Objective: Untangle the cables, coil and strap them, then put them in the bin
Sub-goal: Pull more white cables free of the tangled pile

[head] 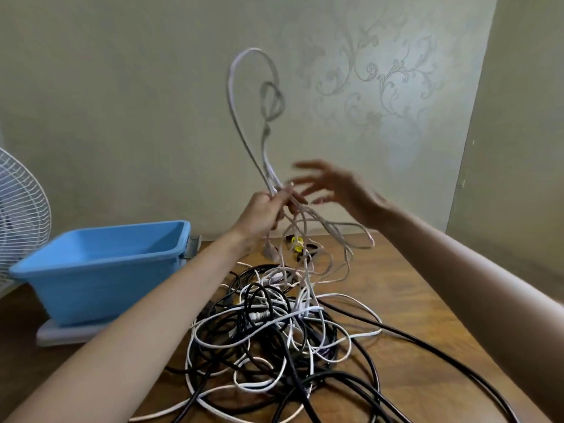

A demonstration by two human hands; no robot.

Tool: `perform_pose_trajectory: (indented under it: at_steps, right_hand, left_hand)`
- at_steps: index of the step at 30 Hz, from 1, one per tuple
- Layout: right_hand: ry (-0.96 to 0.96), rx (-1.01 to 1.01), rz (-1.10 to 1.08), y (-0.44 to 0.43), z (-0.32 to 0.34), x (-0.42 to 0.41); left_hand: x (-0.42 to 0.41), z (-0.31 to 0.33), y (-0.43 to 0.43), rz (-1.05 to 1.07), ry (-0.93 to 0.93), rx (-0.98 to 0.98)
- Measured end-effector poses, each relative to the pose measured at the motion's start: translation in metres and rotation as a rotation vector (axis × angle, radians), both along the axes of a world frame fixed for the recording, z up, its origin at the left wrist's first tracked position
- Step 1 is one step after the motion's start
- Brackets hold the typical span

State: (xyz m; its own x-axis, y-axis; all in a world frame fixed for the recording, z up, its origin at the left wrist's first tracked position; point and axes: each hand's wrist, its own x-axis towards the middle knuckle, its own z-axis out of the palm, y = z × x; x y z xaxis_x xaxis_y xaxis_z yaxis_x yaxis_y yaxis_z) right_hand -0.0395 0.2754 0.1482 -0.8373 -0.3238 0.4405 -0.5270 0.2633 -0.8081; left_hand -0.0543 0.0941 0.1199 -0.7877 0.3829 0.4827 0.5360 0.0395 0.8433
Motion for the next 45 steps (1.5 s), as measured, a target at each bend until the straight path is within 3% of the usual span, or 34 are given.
perform_pose_trajectory:
  at_steps: [2,4,11,13,16,17,18,20,22,24,29,31,36,39,42,45]
  right_hand:
    - [-0.088,0.193,0.032,0.005,-0.024,-0.003]
    - [-0.176,0.170,0.006,0.007,-0.038,0.000]
    - [-0.171,-0.326,-0.207,0.053,-0.047,0.000]
    - [-0.148,-0.142,-0.416,0.071,-0.056,-0.003]
    - [-0.186,0.573,-0.613,0.072,-0.072,-0.008]
    - [-0.127,0.731,-0.642,0.064,-0.074,-0.008]
    - [-0.042,0.749,-0.637,0.052,-0.074,-0.008]
    - [-0.005,0.409,-0.418,0.026,-0.065,0.000]
    - [-0.102,0.068,-0.066,0.001,-0.051,0.009]
    - [-0.149,-0.008,0.065,-0.019,-0.042,0.014]
    - [-0.006,-0.125,-0.221,-0.031,-0.034,0.014]
    - [-0.008,-0.264,-0.265,-0.022,-0.032,0.014]
    - [0.006,-0.655,-0.496,0.020,-0.019,0.005]
    - [0.069,-0.914,-0.705,0.043,-0.013,0.002]
    - [0.107,-1.140,-0.959,0.070,-0.009,0.000]
    - [0.199,-1.193,-1.132,0.096,-0.012,-0.002]
  left_hand:
    - [-0.003,0.003,-0.010,0.007,-0.023,0.070]
    - [-0.005,0.007,-0.019,0.064,-0.027,0.130]
    - [-0.039,0.018,-0.074,0.635,-0.013,0.413]
    - [-0.037,0.014,-0.080,0.661,-0.023,0.424]
    - [-0.028,0.012,-0.071,0.506,-0.045,0.367]
    - [-0.024,0.014,-0.065,0.411,-0.084,0.363]
    - [-0.020,0.016,-0.060,0.313,-0.126,0.351]
    - [-0.012,0.021,-0.050,0.131,-0.192,0.304]
    - [-0.005,0.022,-0.042,-0.035,-0.244,0.279]
    - [-0.002,0.023,-0.037,-0.129,-0.253,0.265]
    - [-0.004,0.022,-0.040,-0.111,-0.181,0.204]
    - [-0.008,0.024,-0.049,-0.037,-0.172,0.168]
    - [-0.025,0.018,-0.073,0.336,-0.195,0.196]
    - [-0.033,0.014,-0.083,0.575,-0.325,0.332]
    - [-0.041,0.012,-0.100,0.609,-0.490,0.515]
    - [-0.044,0.008,-0.113,0.659,-0.517,0.501]
